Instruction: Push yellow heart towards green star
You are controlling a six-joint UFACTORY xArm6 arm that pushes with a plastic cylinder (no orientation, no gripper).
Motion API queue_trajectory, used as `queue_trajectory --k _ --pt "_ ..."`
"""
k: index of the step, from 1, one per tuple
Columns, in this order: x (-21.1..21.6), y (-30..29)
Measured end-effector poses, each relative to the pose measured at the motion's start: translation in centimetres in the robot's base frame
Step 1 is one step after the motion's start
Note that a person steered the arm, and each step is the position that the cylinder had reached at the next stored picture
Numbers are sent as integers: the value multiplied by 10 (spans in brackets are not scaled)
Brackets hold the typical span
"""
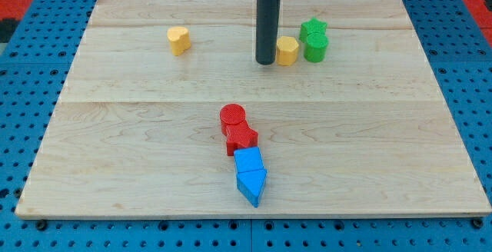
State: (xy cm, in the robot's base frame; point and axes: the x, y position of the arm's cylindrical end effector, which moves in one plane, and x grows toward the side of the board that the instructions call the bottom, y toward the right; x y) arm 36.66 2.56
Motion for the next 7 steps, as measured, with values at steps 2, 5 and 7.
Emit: queue_trajectory --k 2,5,7 --pt "19 -121" --pt "-50 -141" --pt "-53 -36"
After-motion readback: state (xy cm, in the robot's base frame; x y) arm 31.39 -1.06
